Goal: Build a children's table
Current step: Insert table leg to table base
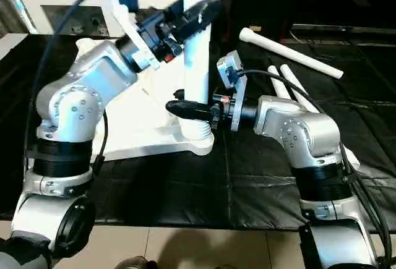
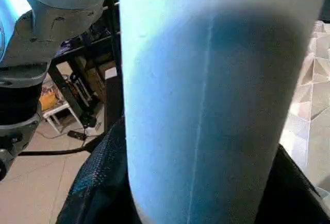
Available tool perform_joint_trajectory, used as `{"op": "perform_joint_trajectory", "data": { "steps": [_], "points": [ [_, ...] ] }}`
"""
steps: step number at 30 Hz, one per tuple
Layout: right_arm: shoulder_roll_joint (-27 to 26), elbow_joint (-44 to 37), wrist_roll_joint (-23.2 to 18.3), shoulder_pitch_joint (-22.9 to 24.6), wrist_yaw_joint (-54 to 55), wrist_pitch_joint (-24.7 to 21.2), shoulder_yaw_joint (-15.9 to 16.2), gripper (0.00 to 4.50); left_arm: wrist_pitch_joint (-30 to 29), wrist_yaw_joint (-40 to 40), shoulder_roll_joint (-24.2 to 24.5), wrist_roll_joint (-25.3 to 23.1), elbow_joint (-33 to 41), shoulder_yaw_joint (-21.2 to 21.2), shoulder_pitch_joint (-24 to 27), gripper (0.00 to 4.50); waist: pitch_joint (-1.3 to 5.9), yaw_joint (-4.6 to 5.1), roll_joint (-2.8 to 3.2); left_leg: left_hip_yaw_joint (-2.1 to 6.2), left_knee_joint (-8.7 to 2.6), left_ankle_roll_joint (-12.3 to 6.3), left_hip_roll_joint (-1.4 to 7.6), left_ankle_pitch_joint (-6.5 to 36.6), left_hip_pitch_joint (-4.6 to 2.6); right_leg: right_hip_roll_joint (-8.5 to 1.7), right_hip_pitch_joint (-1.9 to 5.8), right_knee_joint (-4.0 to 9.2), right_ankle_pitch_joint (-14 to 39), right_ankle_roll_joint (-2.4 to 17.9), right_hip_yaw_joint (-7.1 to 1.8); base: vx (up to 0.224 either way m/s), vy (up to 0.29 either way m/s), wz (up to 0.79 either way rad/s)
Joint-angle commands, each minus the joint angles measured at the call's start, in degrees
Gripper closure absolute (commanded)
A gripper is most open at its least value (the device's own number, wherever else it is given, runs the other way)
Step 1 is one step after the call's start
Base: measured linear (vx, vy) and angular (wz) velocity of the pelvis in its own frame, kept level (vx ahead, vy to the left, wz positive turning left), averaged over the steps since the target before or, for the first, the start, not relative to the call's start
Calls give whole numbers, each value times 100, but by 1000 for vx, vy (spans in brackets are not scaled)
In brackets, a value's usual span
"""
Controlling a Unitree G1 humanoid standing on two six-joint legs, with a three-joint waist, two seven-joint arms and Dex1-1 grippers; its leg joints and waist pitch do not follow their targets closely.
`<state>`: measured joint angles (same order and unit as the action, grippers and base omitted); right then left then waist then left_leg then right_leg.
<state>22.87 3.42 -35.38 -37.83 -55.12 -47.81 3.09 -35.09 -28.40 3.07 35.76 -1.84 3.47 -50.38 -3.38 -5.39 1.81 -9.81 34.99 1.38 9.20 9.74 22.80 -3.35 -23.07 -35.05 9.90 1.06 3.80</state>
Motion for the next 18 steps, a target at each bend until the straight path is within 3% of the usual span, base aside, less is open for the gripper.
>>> {"op": "perform_joint_trajectory", "data": {
  "steps": [1,14,16,18],
  "points": [
    [57,-121,28,-44,-7,86,59,248,-67,35,12,-76,-64,-49,-48,230,464,-28,-120,112,-300,-326,329,519,-94,-479,343,412,1205,1024,-261,0,0,0],
    [130,-94,217,-82,-105,319,155,248,-71,114,-5,104,-194,160,-165,268,468,-36,-126,115,-295,-358,338,503,-98,-481,340,404,1209,1032,-259,0,0,0],
    [131,-83,238,-95,-109,328,155,192,-62,91,20,73,-166,129,-162,268,464,-35,-131,108,-292,-361,332,525,-100,-483,339,413,1234,1033,-261,0,0,0],
    [130,-71,241,-108,-127,328,146,176,-60,82,37,60,-154,110,-164,268,464,-34,-136,110,-293,-374,333,516,-98,-480,342,408,1236,1033,-258,0,0,0]
  ]
}}
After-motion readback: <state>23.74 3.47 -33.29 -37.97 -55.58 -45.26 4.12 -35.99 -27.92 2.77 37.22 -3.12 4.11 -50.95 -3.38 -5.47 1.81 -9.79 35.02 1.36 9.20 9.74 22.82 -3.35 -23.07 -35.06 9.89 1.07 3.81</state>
